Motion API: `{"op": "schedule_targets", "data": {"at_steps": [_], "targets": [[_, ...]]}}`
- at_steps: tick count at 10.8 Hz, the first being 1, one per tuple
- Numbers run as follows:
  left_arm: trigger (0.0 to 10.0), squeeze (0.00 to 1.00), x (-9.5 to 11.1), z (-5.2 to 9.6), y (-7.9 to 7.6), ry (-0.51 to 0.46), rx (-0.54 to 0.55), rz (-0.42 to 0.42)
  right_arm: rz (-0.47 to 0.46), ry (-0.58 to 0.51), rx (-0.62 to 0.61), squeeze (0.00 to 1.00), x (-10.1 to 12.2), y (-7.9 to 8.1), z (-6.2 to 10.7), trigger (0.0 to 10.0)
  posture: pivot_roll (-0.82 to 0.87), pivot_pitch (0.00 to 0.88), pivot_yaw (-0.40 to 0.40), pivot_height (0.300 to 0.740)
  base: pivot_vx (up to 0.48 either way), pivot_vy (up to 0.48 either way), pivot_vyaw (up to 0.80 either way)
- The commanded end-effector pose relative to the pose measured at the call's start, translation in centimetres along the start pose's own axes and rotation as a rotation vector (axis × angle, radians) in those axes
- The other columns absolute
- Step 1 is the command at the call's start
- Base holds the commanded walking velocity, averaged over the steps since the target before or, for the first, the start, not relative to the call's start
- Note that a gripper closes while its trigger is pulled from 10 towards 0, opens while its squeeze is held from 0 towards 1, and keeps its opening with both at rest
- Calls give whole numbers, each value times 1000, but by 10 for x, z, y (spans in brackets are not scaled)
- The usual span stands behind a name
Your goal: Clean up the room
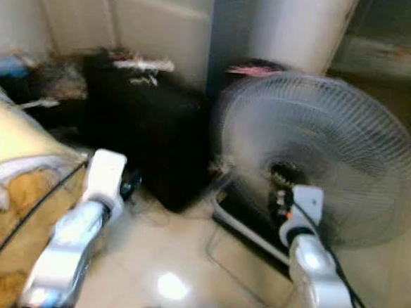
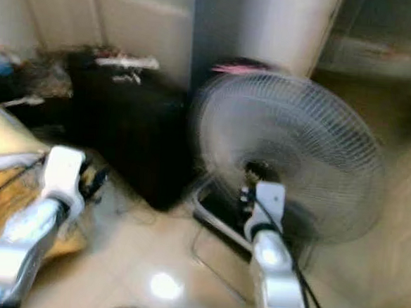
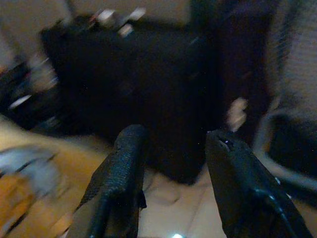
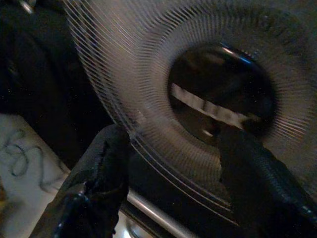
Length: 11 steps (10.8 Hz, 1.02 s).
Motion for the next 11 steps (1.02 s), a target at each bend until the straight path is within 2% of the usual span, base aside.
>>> {"op": "schedule_targets", "data": {"at_steps": [1,2,3,4,6,11], "targets": [[10000,0,13,3,-9,-78,43,82,-20,-138,48,0,31,-10,12,10000,51,0,-15,740,0,0,0],[10000,0,16,4,-10,-93,35,90,-23,-139,70,0,32,-6,13,10000,51,0,-14,740,0,0,0],[10000,0,18,5,-9,-103,47,64,-4,-148,113,0,32,4,15,10000,52,0,-15,740,0,0,0],[10000,0,10,5,-7,-72,54,59,4,-156,142,0,31,10,18,10000,59,0,-17,740,0,0,0],[10000,0,7,5,-7,-63,54,26,16,-135,121,0,28,7,17,10000,60,0,-17,740,0,0,0],[10000,0,7,5,-7,-63,54,26,16,-135,121,0,28,7,17,10000,60,0,-17,740,0,0,0]]}}
Point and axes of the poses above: a point about 5 cm out from each wrist's last joint towards the gripper, its own z axis pointing back from the gripper into the wrist, its own x axis along the axis of the wrist's last joint, y = z × x, the point moved 6 cm from there along -z, pointing out of the wrist towards the gripper, and after that the axes turned 8 degrees about z, right-handed, at the moved point
